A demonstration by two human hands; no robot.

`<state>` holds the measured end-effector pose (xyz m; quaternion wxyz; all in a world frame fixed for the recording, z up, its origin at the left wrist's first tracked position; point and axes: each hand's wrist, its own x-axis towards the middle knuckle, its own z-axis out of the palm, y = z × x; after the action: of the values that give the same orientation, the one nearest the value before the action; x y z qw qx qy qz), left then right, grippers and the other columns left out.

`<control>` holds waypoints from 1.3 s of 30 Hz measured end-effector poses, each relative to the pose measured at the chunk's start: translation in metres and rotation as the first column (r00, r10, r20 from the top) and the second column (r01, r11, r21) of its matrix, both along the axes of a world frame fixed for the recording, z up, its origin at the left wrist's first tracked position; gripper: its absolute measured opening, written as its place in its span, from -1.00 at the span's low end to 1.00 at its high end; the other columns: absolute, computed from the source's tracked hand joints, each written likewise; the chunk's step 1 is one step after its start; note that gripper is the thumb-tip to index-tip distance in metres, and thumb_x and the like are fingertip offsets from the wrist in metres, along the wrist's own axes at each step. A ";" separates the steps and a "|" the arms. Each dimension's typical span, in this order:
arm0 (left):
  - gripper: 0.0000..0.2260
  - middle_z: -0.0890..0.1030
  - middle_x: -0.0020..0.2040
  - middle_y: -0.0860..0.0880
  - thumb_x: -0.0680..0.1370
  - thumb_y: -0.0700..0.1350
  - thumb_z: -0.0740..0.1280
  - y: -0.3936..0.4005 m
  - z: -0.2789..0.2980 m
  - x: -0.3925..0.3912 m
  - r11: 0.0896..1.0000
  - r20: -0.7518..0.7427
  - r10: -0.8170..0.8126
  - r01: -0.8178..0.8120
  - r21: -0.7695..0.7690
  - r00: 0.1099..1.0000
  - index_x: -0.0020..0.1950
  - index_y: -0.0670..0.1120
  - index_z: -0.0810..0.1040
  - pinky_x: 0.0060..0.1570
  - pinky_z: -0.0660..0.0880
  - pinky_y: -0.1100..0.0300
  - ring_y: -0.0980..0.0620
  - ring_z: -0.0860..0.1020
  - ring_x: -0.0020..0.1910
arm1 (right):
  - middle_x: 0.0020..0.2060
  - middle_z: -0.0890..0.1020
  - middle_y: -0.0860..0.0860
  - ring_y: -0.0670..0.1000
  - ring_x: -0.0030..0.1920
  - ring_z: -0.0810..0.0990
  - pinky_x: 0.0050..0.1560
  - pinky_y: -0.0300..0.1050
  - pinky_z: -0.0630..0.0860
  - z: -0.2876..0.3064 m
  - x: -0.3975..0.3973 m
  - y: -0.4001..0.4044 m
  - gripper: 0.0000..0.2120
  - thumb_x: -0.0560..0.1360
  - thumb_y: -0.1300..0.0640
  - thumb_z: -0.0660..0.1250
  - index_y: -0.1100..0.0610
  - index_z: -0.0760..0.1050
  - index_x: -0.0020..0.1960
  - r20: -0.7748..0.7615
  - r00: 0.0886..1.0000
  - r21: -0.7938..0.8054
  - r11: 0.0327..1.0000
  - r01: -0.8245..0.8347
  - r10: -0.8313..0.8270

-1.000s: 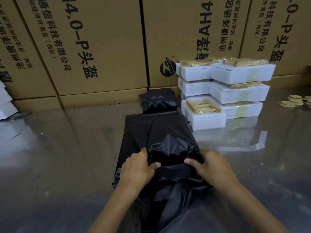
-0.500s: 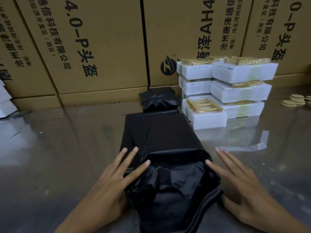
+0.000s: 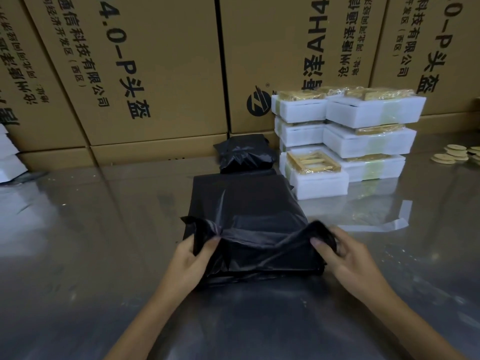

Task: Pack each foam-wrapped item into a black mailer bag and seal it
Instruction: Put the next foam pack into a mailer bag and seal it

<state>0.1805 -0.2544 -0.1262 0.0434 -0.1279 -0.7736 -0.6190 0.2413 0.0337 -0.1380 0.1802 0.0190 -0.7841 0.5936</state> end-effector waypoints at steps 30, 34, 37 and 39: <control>-0.74 -0.10 0.64 -0.02 0.70 -0.18 0.11 0.035 -0.004 -0.088 0.618 -0.193 -0.074 -0.107 -0.779 0.978 0.36 -0.20 0.42 0.54 0.04 0.10 -0.05 -0.06 0.62 | 0.02 0.55 -0.07 -0.02 0.02 0.54 -0.08 -0.33 0.30 0.010 -0.098 -0.008 -0.77 0.64 0.20 0.28 0.25 0.59 -0.16 0.189 0.941 0.155 0.955 0.253 -0.280; -0.65 0.32 0.53 0.01 0.73 -0.08 0.08 0.028 -0.002 -0.093 0.777 0.040 -0.148 0.141 -0.613 0.988 0.50 -0.12 0.33 0.26 0.31 0.28 -0.05 0.38 0.45 | -0.44 0.37 -0.01 -0.07 -0.38 0.35 -0.44 -0.30 0.22 0.002 -0.099 -0.008 -0.62 0.63 0.16 0.29 0.13 0.38 -0.35 0.178 0.955 0.024 0.972 0.235 -0.236; -0.74 0.58 0.23 -0.15 0.73 -0.07 0.08 0.025 -0.003 -0.104 0.792 0.199 -0.155 0.242 -0.560 0.968 0.26 -0.19 0.45 0.20 0.31 0.23 -0.13 0.45 0.34 | -0.50 0.28 0.00 -0.07 -0.45 0.28 -0.40 -0.15 0.17 0.002 -0.099 -0.010 -0.56 0.63 0.14 0.31 0.10 0.26 -0.39 0.180 0.948 0.021 0.965 0.263 -0.263; -0.71 0.58 0.22 -0.18 0.73 -0.06 0.03 0.024 -0.001 -0.108 0.769 0.250 -0.145 0.268 -0.580 0.957 0.25 -0.21 0.43 0.41 0.07 0.21 -0.14 0.38 0.39 | -0.49 0.28 0.02 -0.04 -0.43 0.28 -0.36 -0.09 0.17 0.003 -0.099 -0.011 -0.56 0.63 0.15 0.30 0.11 0.25 -0.38 0.177 0.949 0.018 0.965 0.262 -0.261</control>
<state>0.0727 -0.2308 -0.1276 -0.1426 -0.1599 -0.9128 -0.3476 0.1419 0.0229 -0.1355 0.1864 -0.1387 -0.7910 0.5659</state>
